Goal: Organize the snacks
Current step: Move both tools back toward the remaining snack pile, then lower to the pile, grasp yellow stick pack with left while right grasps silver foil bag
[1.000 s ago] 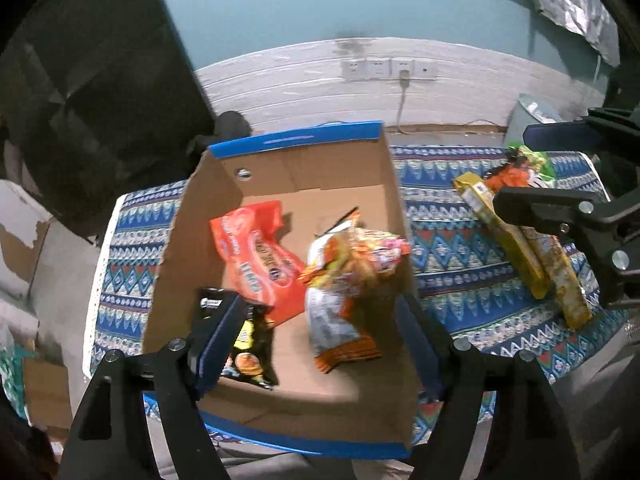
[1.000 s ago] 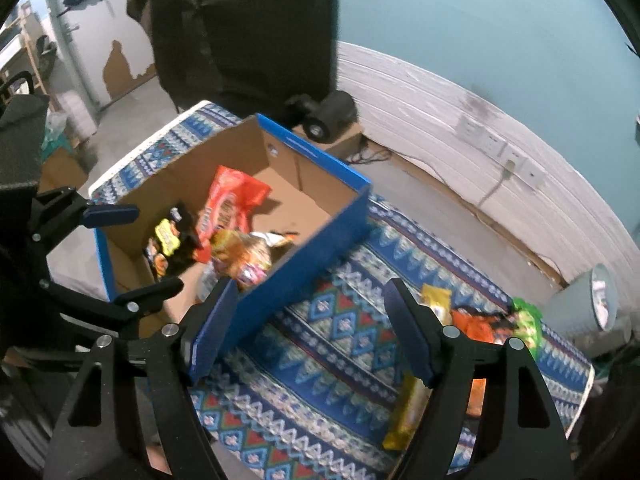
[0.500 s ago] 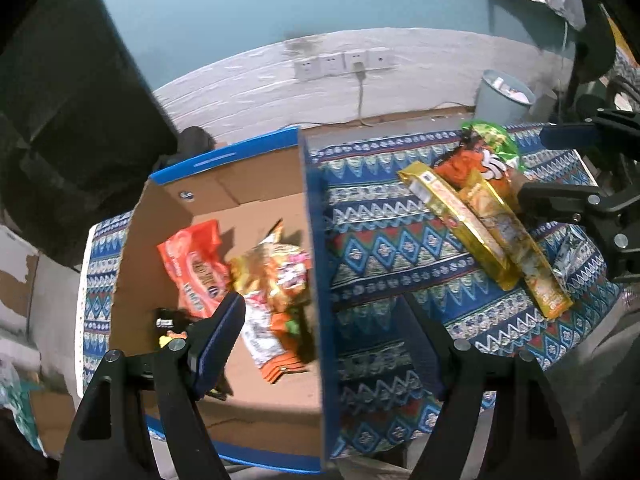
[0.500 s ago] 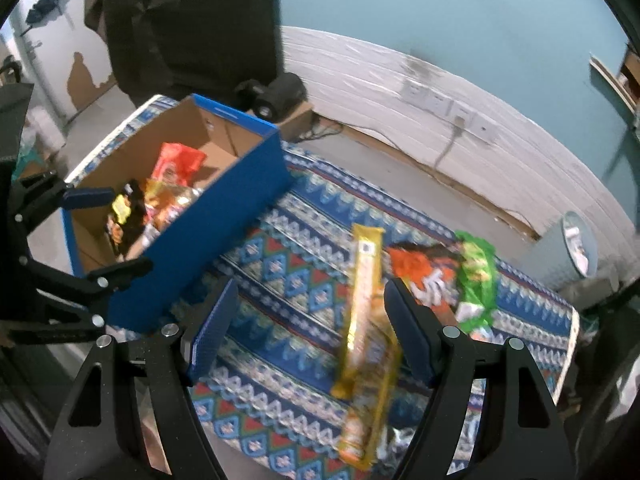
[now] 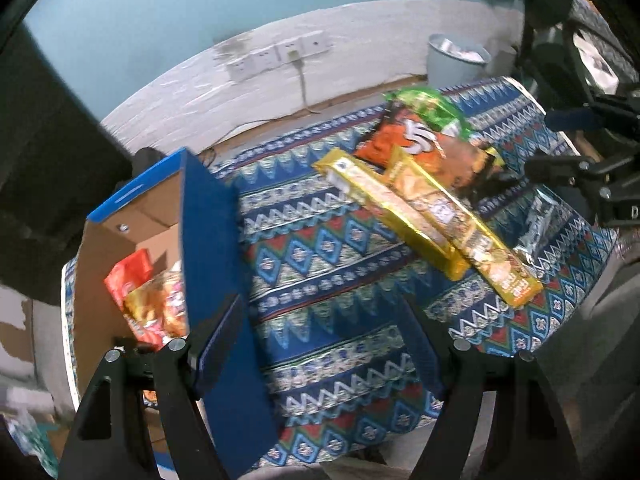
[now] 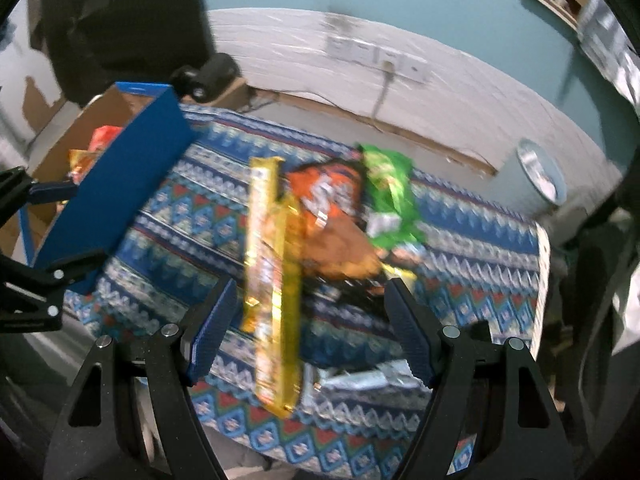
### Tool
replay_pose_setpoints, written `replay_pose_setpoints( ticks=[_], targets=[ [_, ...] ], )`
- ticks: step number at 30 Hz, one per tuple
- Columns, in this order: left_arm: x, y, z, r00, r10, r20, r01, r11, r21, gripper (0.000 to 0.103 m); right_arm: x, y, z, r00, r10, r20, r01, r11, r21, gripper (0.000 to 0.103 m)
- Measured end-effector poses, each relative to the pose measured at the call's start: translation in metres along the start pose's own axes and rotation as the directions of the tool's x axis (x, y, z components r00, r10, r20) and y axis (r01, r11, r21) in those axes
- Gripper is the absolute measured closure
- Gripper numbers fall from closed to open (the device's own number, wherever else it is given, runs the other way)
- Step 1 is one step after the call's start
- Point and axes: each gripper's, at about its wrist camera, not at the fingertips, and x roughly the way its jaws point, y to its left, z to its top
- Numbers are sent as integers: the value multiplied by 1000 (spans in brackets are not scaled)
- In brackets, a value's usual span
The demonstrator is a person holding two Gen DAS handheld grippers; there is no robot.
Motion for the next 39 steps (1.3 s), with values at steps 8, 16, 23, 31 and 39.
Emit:
replay_pose_setpoints(
  ticks=[8,16,23,31,39],
  targets=[
    [18,-40,8,998,-26,-56,29,998,51,24,7,-49,-32,998,-36,-47,41,994,98,27],
    [40,-58,16,993,-47,-108,53,997,53,24,20,-85,-61,991,-71,-114,89,983,158,27],
    [61,-66,23,989,-40,-140,48,997,55,24,42,-109,-88,973,-92,-213,134,972,192,27],
    [75,-68,33,985,-62,-163,68,997,32,24,70,-123,-109,938,-136,-320,197,966,167,27],
    [85,-64,34,982,-70,-174,74,997,14,24,95,-123,-109,915,-175,-363,233,965,122,27]
  ],
)
